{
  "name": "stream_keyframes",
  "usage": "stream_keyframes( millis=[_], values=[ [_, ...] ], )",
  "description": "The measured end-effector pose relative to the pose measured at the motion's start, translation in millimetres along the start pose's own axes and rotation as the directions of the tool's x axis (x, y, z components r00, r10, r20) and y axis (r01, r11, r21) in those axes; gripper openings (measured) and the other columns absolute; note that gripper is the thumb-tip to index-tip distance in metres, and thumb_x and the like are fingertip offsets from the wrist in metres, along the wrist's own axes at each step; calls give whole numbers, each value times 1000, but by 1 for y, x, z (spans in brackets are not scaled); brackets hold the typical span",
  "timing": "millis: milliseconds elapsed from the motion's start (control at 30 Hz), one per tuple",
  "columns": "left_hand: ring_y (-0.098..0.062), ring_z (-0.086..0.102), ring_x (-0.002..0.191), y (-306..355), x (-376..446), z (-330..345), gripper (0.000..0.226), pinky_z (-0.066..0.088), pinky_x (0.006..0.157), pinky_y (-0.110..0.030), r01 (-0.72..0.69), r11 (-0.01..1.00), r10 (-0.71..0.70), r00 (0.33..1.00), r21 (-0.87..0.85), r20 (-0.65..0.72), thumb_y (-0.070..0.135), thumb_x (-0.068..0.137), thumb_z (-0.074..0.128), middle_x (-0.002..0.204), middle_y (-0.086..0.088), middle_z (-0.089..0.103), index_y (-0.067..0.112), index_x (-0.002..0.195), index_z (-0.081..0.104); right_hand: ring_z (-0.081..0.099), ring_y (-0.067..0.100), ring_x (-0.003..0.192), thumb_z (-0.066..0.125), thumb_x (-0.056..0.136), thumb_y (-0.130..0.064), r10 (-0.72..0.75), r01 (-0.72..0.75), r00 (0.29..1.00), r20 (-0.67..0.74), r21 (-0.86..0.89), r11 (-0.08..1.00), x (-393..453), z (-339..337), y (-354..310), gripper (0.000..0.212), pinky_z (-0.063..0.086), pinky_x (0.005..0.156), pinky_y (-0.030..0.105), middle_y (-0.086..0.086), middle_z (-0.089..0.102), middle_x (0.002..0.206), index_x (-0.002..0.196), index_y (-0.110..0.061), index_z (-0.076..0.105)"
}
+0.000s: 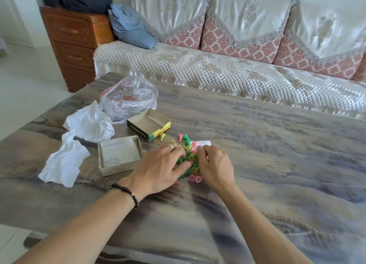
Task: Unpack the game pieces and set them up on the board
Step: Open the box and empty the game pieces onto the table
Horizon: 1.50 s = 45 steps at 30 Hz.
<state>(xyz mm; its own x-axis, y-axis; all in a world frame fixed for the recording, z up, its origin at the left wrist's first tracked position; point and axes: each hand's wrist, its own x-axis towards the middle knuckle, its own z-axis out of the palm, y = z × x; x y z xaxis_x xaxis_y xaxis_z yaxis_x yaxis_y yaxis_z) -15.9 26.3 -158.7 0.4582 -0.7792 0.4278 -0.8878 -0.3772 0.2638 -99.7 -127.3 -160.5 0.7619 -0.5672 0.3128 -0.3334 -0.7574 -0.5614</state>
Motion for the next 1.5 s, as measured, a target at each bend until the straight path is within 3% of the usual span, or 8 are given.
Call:
stream_keyframes(
  millis=[167,400,700,800,933,1133,1400,1500],
  values=[
    [-17,57,95,-33,-25,-35,36,47,69,-31,130,991,-128,991,42,-38,50,89,48,101,5,60,20,104,63,48,24,90,45,96,-32,-146,148,989,27,-149,978,-10,0,-17,30,40,73,38,-1,60,87,79,-15,63],
    [-22,51,115,-86,-66,-62,74,42,96,-37,368,921,-369,929,132,-14,67,75,60,127,-1,56,17,130,55,54,25,93,51,93,-20,-402,398,894,198,59,915,-2,37,-94,19,45,79,40,2,67,94,99,-13,67],
    [-18,38,129,-98,-74,-58,76,41,96,-33,359,932,-359,933,42,-4,61,72,59,138,3,44,31,138,37,50,26,102,71,78,-46,-204,400,877,435,-427,811,24,85,-161,41,30,81,39,5,63,93,95,-14,51],
    [-18,35,131,-99,-73,-59,79,42,96,-33,377,926,-378,925,33,30,60,73,63,139,2,43,30,140,33,58,30,94,62,79,-16,-164,341,882,441,-358,869,26,87,-166,22,27,79,40,2,52,77,89,-14,42],
    [-21,35,131,-98,-73,-61,90,43,95,-34,377,922,-382,922,86,58,59,75,63,142,-5,40,23,146,20,56,25,80,54,76,-13,-66,129,903,424,-121,984,31,76,-162,16,35,85,38,-1,60,74,88,-21,62],
    [-22,37,133,-87,-66,-64,112,33,103,-31,387,915,-391,920,110,14,67,73,61,146,-9,38,14,152,1,44,17,56,53,76,-7,-120,76,966,229,193,978,40,39,-154,14,32,43,22,12,59,64,76,-1,66],
    [-13,30,138,-24,-25,-77,113,36,108,-36,196,926,-258,952,-322,-162,87,67,48,154,0,28,25,151,5,55,8,56,64,78,-18,-6,49,996,-94,465,884,27,-36,-122,8,48,49,31,0,66,66,70,-18,65],
    [7,19,134,10,-6,-76,119,27,108,-21,44,906,-144,968,-422,-208,81,63,61,151,13,23,29,151,1,61,11,61,63,84,-16,-25,55,998,-64,527,848,16,-71,-101,10,51,50,34,0,67,70,75,-18,64]
  ],
)
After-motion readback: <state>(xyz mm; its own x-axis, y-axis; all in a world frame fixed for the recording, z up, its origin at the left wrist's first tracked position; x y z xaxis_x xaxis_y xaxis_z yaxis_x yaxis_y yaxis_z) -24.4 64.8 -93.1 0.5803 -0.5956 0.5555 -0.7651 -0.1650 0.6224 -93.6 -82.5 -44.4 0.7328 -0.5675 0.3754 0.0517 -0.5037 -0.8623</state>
